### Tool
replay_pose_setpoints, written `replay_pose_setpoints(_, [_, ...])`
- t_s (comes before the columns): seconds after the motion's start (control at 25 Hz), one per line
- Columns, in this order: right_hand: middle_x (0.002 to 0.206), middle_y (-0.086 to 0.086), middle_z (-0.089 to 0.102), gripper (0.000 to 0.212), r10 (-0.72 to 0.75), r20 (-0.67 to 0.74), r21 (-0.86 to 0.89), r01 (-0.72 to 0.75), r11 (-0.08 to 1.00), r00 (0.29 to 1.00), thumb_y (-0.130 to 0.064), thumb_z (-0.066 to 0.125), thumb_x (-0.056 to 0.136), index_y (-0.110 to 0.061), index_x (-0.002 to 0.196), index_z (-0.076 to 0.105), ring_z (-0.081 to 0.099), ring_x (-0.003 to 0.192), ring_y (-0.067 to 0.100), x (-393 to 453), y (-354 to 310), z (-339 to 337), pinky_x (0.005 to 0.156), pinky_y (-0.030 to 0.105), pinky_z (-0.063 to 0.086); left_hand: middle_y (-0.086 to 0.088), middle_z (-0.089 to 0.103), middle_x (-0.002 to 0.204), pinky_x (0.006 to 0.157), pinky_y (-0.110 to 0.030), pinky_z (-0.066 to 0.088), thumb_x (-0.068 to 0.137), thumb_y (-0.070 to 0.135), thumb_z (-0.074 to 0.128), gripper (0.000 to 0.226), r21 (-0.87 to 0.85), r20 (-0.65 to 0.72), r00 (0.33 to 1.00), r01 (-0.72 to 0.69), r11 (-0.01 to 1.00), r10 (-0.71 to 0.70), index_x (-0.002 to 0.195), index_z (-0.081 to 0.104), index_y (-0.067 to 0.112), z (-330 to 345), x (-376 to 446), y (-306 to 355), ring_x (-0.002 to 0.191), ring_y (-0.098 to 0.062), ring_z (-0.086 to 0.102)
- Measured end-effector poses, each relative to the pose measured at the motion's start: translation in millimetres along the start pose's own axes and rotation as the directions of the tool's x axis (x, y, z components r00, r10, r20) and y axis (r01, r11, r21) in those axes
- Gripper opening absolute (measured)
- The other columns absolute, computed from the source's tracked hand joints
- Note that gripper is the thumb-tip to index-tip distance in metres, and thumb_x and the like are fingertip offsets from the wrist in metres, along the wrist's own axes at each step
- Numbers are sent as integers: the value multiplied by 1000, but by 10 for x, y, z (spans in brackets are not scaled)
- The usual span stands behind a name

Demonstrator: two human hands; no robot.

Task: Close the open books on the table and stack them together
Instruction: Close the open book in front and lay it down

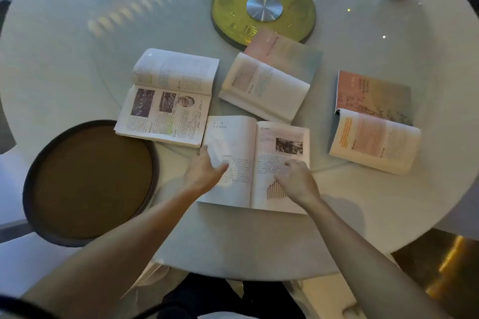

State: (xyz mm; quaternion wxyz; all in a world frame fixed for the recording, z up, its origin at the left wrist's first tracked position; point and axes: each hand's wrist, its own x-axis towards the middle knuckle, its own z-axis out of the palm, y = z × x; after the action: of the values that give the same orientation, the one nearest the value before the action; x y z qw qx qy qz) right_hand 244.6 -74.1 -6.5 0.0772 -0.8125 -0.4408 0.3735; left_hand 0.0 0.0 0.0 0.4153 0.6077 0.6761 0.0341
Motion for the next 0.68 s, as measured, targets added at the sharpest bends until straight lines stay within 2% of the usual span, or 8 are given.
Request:
replay_pose_setpoints(0.12, [135,18,51,52,279,-170,131,-259,957,945,-36,64,88,-8,131,56,57,121,39,-8,247,32,97,47,54,-14,53,141,106,-49,47,84,49,70,74,-57,-12,993,113,992,-113,142,47,8,90,-27,-139,129,-30,51])
replay_pose_setpoints(0.24, [134,20,52,60,395,-119,202,-367,908,911,-42,67,88,-5,132,52,58,119,40,-46,481,79,94,48,54,-16,46,143,107,-50,43,87,51,66,79,-50,-2,985,172,984,-173,145,39,5,200,-59,-249,133,-33,45])
replay_pose_setpoints(0.36, [125,15,63,52,382,-80,355,-332,874,921,-40,70,85,-10,125,58,63,113,36,-46,592,80,93,47,56,-15,50,139,103,-51,46,89,49,64,73,-193,-12,961,268,944,-276,141,41,3,235,-8,-310,127,-35,51])
replay_pose_setpoints(0.48, [118,8,72,34,334,-65,472,-266,841,941,-30,67,90,-16,120,66,70,101,28,-41,654,29,90,47,60,-11,67,110,77,-37,51,92,43,62,47,-315,40,957,285,905,-288,116,62,3,217,28,-364,95,-27,64])
replay_pose_setpoints(0.6, [111,10,76,20,311,33,627,-262,734,950,-14,62,94,-12,113,68,75,91,27,-42,710,-51,83,47,64,-2,71,78,63,-31,46,89,38,67,30,-362,18,984,170,916,-176,85,70,9,177,-15,-270,72,-17,65])
replay_pose_setpoints(0.68, [106,14,77,14,278,52,646,-245,723,959,-9,62,92,-7,105,68,76,89,29,-69,704,-130,75,45,63,10,67,62,53,-18,44,86,35,73,26,-406,-23,998,49,913,-64,73,67,13,104,-45,-98,60,-3,62])
